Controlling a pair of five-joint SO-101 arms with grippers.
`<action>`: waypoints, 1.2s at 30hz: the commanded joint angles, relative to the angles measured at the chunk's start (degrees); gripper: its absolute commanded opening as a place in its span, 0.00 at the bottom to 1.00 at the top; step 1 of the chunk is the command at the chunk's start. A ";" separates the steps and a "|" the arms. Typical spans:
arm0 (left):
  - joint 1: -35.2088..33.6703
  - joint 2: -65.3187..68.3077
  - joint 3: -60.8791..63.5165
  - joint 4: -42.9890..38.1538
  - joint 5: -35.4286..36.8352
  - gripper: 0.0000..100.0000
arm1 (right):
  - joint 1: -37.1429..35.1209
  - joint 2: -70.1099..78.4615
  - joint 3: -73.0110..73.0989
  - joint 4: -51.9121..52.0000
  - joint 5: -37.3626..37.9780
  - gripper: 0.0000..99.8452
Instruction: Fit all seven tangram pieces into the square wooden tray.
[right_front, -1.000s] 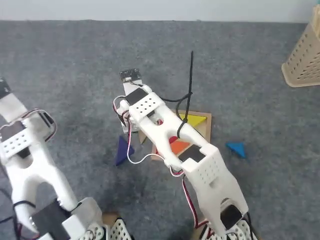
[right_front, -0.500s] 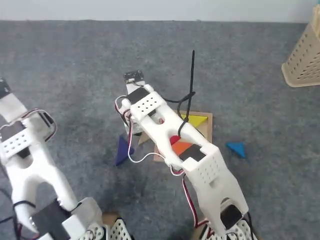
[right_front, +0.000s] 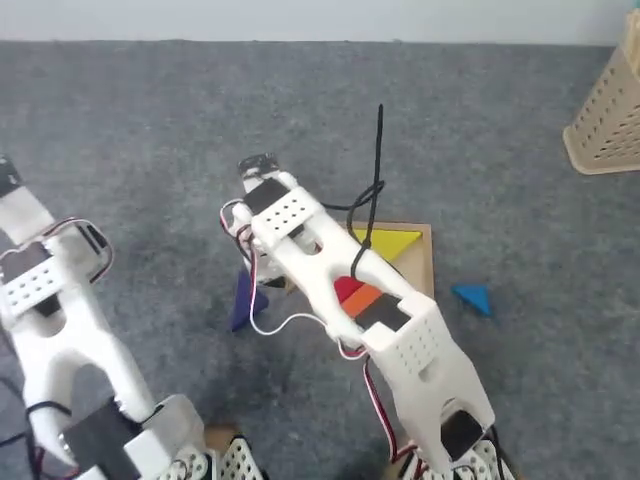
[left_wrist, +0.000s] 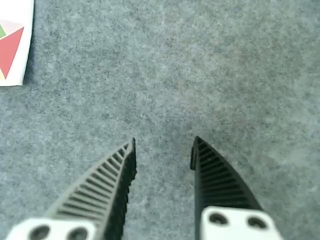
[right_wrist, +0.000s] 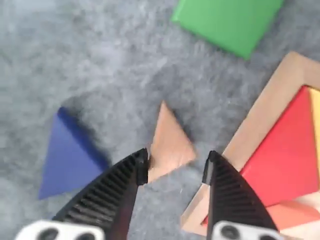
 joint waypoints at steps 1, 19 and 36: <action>0.26 -0.44 -0.31 -1.41 -0.44 0.17 | -1.80 -2.51 0.09 -1.27 0.79 0.20; 0.26 -0.44 -0.31 -1.32 -0.44 0.17 | 1.89 0.40 -3.08 -5.14 7.56 0.20; 0.26 -0.44 -0.31 -1.23 -0.44 0.17 | 1.89 0.31 -2.99 -5.93 8.53 0.09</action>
